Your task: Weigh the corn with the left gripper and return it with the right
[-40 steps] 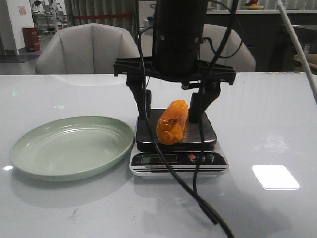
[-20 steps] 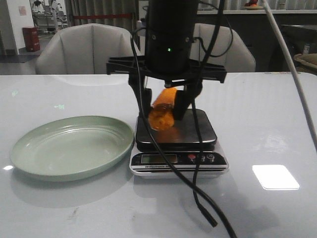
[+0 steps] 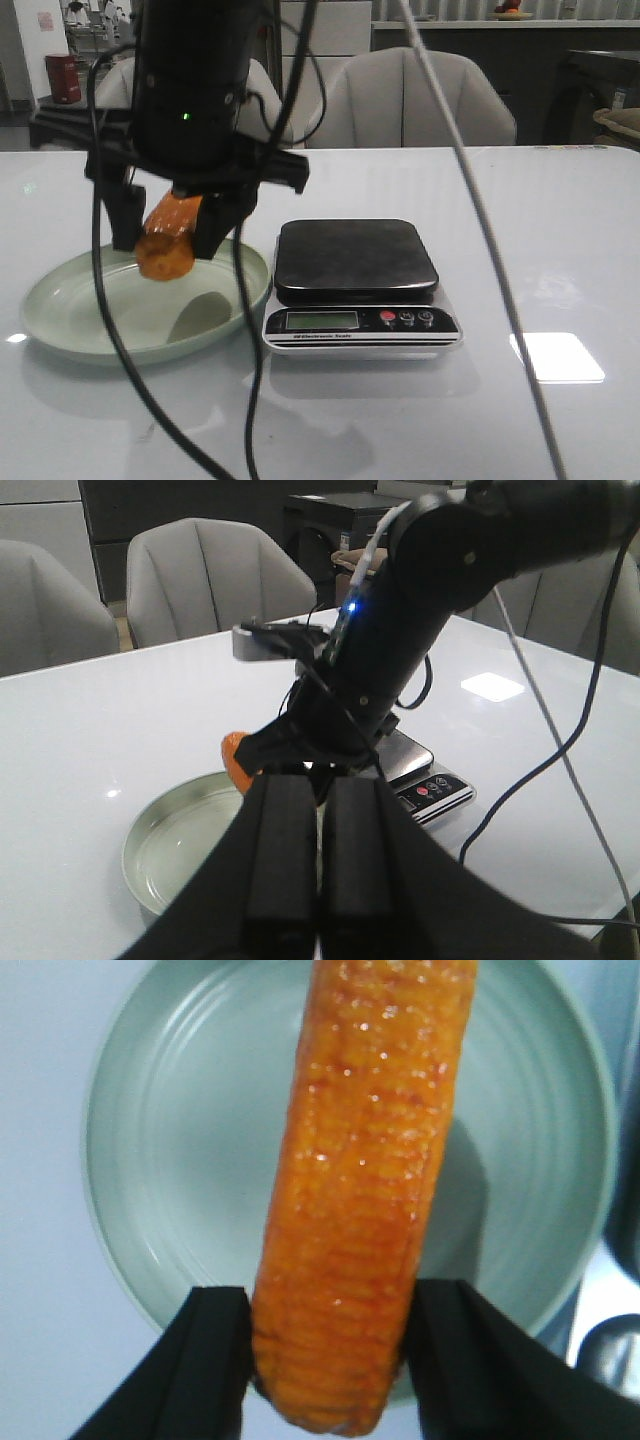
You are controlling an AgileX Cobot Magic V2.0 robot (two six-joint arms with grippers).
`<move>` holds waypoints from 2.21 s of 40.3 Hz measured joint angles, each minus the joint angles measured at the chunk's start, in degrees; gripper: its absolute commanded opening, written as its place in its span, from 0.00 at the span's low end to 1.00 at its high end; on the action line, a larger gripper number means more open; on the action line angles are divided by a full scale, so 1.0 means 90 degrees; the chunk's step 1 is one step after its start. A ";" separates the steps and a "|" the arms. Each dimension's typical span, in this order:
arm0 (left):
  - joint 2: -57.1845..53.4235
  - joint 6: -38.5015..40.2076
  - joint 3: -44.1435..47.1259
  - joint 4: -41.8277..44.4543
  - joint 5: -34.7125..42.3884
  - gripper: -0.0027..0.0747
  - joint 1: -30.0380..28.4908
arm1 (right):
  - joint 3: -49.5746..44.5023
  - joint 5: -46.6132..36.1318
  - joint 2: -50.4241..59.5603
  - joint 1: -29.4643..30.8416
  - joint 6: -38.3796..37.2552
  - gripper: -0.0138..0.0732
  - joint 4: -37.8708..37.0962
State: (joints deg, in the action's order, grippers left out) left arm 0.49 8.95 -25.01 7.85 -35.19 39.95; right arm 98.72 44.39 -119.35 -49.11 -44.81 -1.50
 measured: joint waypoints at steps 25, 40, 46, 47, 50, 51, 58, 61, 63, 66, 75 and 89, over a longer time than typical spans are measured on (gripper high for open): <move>0.0000 0.0000 0.0000 0.0012 0.0000 0.18 0.0000 | 0.0000 -0.0197 -0.0270 -0.0054 0.0482 0.85 0.0223; 0.0000 0.0000 0.0000 0.0012 0.0000 0.18 0.0000 | 0.0000 0.1399 0.0943 0.0827 0.3123 0.85 0.0483; 0.0000 0.0000 0.0000 0.0012 0.0000 0.18 0.0000 | -0.0207 0.1666 0.1645 0.1091 0.4024 0.85 0.0509; 0.0000 0.0000 0.0000 0.0012 0.0000 0.18 0.0000 | -0.0313 0.1666 0.1766 0.1129 0.4099 0.85 0.0502; 0.0000 0.0000 0.0000 0.0012 0.0000 0.18 0.0000 | -0.0734 0.1550 0.2257 0.1271 0.4223 0.85 0.0513; 0.0000 0.0000 0.0000 0.0012 0.0000 0.18 0.0000 | -0.0882 0.1492 0.2454 0.1318 0.4236 0.85 0.0513; 0.0000 0.0000 0.0000 0.0012 0.0000 0.18 0.0000 | -0.2263 0.0979 0.3722 0.1447 0.4300 0.85 0.0513; 0.0000 0.0000 0.0000 0.0012 0.0000 0.18 0.0000 | -0.2864 0.0798 0.4315 0.1447 0.4327 0.85 0.0513; 0.0000 0.0000 0.0000 0.0012 0.0000 0.18 0.0000 | -0.3219 0.0691 0.4640 0.1447 0.4343 0.85 0.0527; 0.0000 0.0000 0.0000 0.0012 0.0000 0.18 0.0000 | -0.3695 0.0524 0.5243 0.1447 0.4342 0.85 0.0527; 0.0000 0.0000 0.0000 0.0012 0.0000 0.18 0.0000 | -0.5182 -0.0267 0.7066 0.1447 0.4342 0.85 0.0536; -0.0004 0.0000 0.0000 0.0012 0.0000 0.18 0.0000 | -0.7372 -0.1322 1.0292 0.1447 0.4356 0.85 0.0432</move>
State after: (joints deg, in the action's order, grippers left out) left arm 0.45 8.95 -25.01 7.95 -35.19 39.95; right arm 32.37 32.49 -26.72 -36.09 -5.61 2.38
